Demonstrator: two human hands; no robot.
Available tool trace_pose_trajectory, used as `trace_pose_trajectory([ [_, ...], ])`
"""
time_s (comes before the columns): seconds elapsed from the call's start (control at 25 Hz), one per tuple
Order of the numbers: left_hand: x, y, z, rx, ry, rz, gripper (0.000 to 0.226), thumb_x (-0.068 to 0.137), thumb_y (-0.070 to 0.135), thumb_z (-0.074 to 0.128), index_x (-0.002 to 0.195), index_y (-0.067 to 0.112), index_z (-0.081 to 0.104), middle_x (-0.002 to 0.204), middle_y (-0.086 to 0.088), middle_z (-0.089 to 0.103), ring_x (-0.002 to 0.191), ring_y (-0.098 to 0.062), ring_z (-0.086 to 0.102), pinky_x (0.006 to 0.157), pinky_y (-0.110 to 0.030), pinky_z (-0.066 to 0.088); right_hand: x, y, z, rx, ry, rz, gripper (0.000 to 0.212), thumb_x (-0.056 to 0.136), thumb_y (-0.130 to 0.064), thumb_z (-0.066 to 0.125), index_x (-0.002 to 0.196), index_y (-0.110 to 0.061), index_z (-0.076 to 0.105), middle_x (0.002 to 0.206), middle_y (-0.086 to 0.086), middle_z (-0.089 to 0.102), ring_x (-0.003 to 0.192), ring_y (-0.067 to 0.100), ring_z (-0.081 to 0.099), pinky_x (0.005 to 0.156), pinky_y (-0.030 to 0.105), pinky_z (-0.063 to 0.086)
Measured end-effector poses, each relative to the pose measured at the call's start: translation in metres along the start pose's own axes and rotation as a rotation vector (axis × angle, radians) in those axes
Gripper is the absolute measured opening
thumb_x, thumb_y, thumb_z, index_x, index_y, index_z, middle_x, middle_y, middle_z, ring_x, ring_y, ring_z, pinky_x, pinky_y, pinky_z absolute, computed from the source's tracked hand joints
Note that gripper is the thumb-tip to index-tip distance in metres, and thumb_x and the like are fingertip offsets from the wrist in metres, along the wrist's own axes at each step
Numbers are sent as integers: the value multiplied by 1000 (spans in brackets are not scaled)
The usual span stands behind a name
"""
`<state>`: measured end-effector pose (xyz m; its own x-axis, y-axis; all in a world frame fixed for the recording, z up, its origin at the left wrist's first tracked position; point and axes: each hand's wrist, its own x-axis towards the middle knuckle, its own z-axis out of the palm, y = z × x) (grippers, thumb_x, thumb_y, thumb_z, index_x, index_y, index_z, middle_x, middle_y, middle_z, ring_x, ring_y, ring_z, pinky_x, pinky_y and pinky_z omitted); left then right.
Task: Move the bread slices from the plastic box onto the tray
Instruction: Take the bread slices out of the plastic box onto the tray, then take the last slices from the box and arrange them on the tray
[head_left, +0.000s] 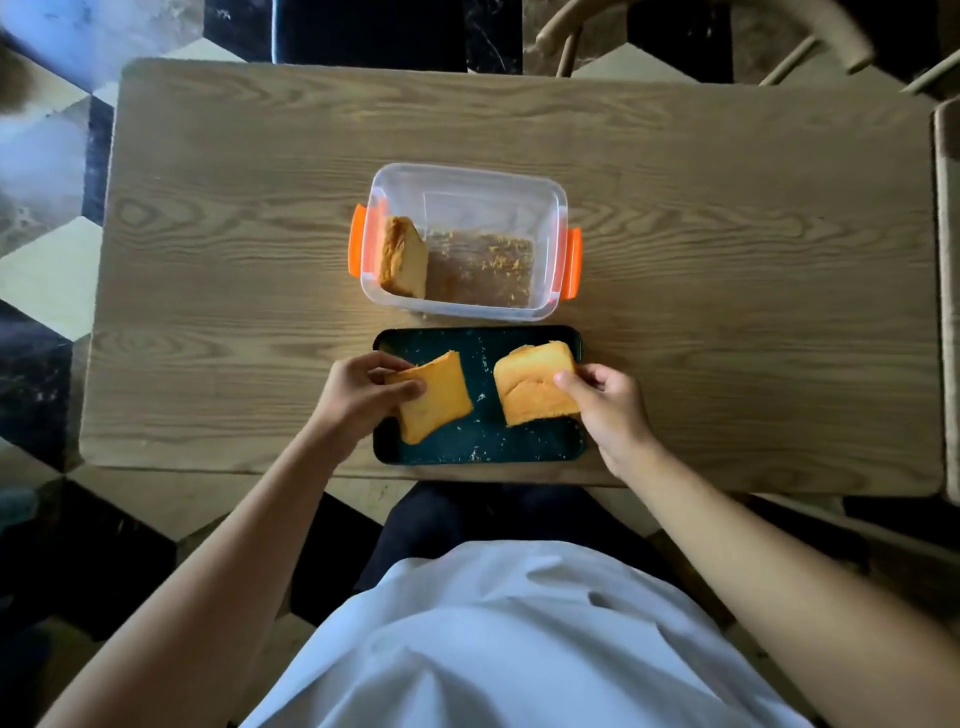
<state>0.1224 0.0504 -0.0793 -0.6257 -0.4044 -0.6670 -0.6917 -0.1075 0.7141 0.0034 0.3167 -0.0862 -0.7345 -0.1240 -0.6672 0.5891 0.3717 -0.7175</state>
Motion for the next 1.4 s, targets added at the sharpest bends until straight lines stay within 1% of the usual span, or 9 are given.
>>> trace_pose_trajectory([
  [0.16, 27, 3, 8, 211, 39, 16, 23, 70, 15, 87, 89, 18, 74, 87, -6, 71, 83, -27, 69, 76, -47, 62, 11, -3, 27, 39, 35, 83, 7, 86, -22, 74, 82, -20, 68, 88, 1, 72, 85, 16, 65, 83, 33, 53],
  [0.36, 31, 2, 19, 515, 129, 108, 32, 74, 17, 74, 105, 20, 72, 91, 4, 68, 84, -17, 60, 60, -14, 41, 14, -8, 28, -98, 27, 135, 10, 89, -25, 71, 86, -17, 67, 86, -2, 69, 82, 16, 63, 67, 22, 50],
  [0.44, 29, -1, 23, 573, 154, 129, 43, 75, 16, 70, 117, 16, 66, 108, -3, 68, 94, -20, 59, 73, -21, 46, 12, -12, 27, -224, 29, 70, 12, 91, -22, 68, 92, -10, 68, 90, 3, 67, 78, 15, 62, 69, 30, 53],
  [0.52, 25, -5, 26, 708, 153, 198, 55, 78, 19, 70, 131, 13, 57, 123, -10, 61, 112, -29, 54, 92, -33, 45, 10, -14, 24, -405, 48, 3, 26, 91, -19, 67, 107, 1, 66, 104, 15, 69, 93, 27, 66, 87, 45, 55],
  [0.64, 17, -13, 29, 921, 137, 325, 68, 79, 28, 72, 140, 12, 47, 134, -16, 51, 124, -36, 43, 103, -45, 41, 7, -13, 21, -751, 40, -170, 45, 87, -18, 68, 128, -1, 56, 126, 18, 58, 117, 33, 56, 98, 36, 46],
  [0.8, 3, -23, 40, 1166, 73, 541, 67, 79, 35, 74, 138, 14, 51, 142, -19, 48, 134, -39, 39, 107, -52, 39, 2, -9, 31, -1102, -81, -526, 56, 82, -11, 74, 134, -12, 52, 135, 14, 45, 123, 31, 47, 102, 39, 48],
  [1.04, -1, -29, 57, 1250, 9, 744, 48, 80, 25, 76, 125, 13, 65, 133, -20, 58, 125, -41, 52, 102, -52, 45, 3, -3, 51, -1387, -235, -776, 69, 80, -6, 71, 142, -28, 49, 147, 15, 39, 132, 38, 37, 108, 52, 40],
  [1.2, 3, -29, 57, 1250, 9, 769, 37, 78, 22, 76, 114, 13, 71, 129, -19, 60, 121, -40, 54, 99, -50, 46, 9, -4, 52, -1433, -261, -775, 59, 88, -12, 65, 142, -30, 50, 149, 15, 38, 135, 38, 35, 110, 52, 36],
  [1.4, 5, -28, 55, 1258, -29, 728, 47, 75, 16, 76, 121, 15, 69, 132, -20, 57, 125, -41, 50, 100, -52, 47, 14, -4, 47, -1426, -220, -769, 61, 87, -7, 65, 141, -31, 51, 148, 16, 40, 134, 38, 37, 109, 51, 38],
])
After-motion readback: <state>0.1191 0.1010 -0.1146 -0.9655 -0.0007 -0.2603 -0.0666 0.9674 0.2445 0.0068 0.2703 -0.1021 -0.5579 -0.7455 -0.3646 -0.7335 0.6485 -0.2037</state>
